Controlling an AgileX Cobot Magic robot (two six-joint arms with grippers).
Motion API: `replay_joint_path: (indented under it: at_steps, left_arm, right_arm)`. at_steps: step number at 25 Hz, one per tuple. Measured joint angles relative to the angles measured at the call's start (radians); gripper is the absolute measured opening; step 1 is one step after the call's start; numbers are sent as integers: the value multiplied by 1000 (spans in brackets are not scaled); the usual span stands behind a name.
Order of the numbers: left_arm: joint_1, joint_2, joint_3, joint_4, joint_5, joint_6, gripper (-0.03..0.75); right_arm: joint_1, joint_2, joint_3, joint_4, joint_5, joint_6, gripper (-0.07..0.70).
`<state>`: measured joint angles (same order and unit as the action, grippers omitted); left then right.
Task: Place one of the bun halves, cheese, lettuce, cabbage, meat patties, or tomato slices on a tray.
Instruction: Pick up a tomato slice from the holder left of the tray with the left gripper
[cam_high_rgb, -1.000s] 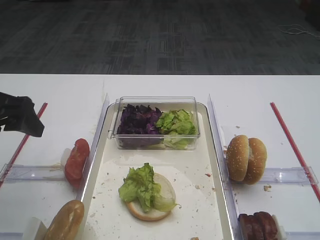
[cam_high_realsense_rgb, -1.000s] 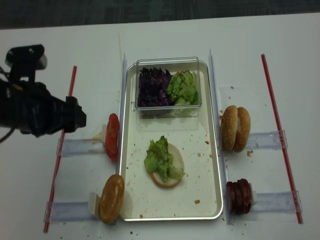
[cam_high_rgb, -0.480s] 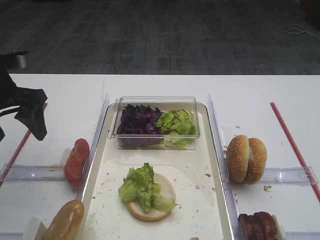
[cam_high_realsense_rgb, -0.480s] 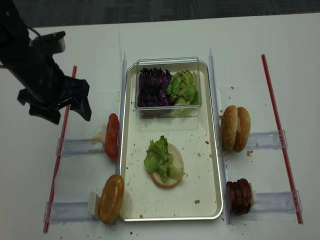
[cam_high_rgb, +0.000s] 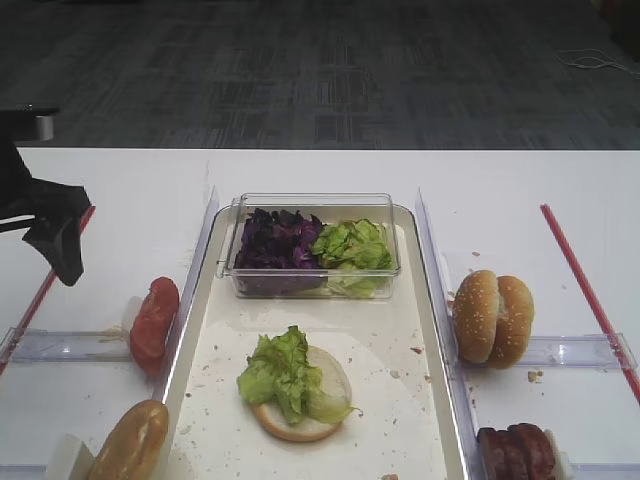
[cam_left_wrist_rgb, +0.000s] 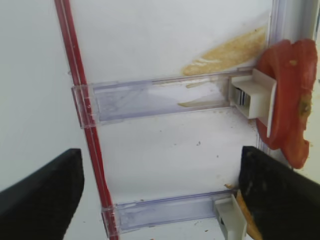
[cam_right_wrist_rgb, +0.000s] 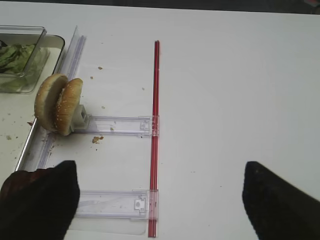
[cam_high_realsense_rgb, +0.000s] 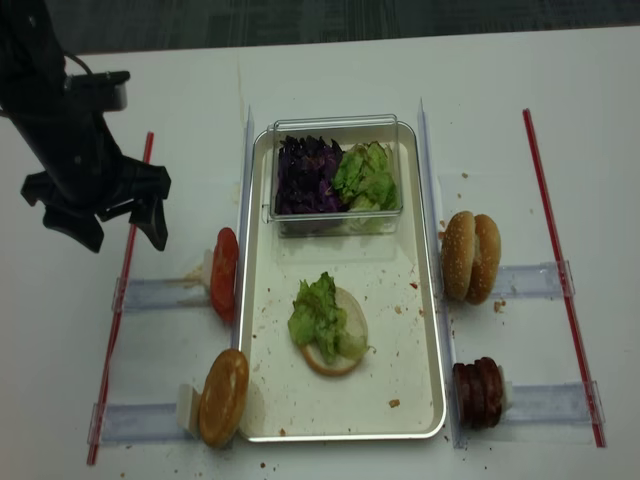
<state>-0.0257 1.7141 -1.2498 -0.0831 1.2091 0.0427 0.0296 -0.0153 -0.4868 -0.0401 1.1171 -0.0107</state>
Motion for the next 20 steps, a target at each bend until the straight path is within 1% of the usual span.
replay_joint_path:
  at_steps: [4,6,12,15,20]
  left_arm:
    - [-50,0,0,2,0,-12,615]
    - [-88,0,0,2,0,-36,615]
    - [-230,0,0,2,0,-122,615]
    - [-286,0,0,-11,0,-145,615]
    - [-343,0,0,-86,0,-151,615]
  right_arm:
    - [0,0,0,-2,0,0,685]
    - [0,0,0,-2,0,0,685]
    - [0,0,0,-2,0,0,685]
    - [0,0,0,-2,0,0,685]
    - [0,0,0,-2,0,0,685]
